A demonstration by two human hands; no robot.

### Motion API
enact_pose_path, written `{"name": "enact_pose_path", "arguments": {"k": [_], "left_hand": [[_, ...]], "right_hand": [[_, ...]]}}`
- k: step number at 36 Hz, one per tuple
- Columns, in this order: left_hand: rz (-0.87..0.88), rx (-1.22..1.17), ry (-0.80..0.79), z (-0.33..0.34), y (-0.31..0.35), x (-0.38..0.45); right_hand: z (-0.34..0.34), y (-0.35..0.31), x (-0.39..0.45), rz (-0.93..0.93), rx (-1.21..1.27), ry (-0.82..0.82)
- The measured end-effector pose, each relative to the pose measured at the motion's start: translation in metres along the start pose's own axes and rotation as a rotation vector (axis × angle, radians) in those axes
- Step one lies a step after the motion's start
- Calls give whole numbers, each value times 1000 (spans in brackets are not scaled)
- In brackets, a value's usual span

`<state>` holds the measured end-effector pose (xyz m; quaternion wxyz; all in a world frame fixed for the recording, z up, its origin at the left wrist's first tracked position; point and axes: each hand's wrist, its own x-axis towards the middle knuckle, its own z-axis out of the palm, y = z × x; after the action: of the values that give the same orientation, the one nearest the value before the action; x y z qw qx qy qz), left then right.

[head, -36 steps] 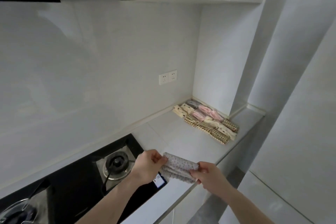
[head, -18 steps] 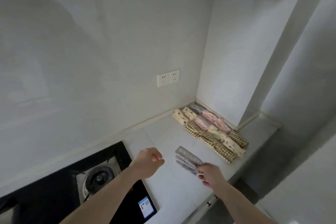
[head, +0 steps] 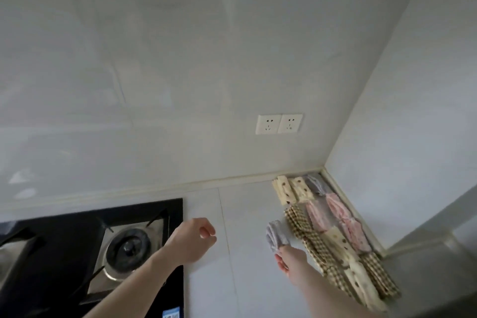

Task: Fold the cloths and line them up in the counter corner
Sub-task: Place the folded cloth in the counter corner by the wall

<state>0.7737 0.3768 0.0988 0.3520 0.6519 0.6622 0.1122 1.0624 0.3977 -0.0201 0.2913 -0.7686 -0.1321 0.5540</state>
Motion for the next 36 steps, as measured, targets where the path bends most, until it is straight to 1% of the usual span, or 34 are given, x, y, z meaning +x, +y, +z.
{"name": "enact_pose_path", "arguments": {"k": [4, 9, 12, 17, 21, 25, 29, 32, 36], "left_hand": [[-46, -17, 29, 15, 2, 5], [-93, -24, 50, 24, 2, 7], [-118, -13, 74, 20, 0, 8], [-156, -14, 125, 10, -4, 12], [-191, -35, 152, 4, -6, 13], [-209, -45, 160, 4, -9, 10], [-238, -66, 135, 9, -15, 4], [-252, -70, 124, 12, -20, -1], [-263, -70, 118, 13, -27, -9]], "right_hand": [[-3, 3, 34, 26, -23, -51], [-1, -14, 57, 68, 27, -18], [8, -27, 73, 74, 45, -104], [14, -60, 101, 15, 89, -172], [20, -78, 123, -47, 16, -236], [29, -105, 120, -83, 5, -206], [46, -122, 130, -134, 50, -181], [50, -123, 138, -143, -42, -153], [48, -107, 132, -121, -180, -70]]}}
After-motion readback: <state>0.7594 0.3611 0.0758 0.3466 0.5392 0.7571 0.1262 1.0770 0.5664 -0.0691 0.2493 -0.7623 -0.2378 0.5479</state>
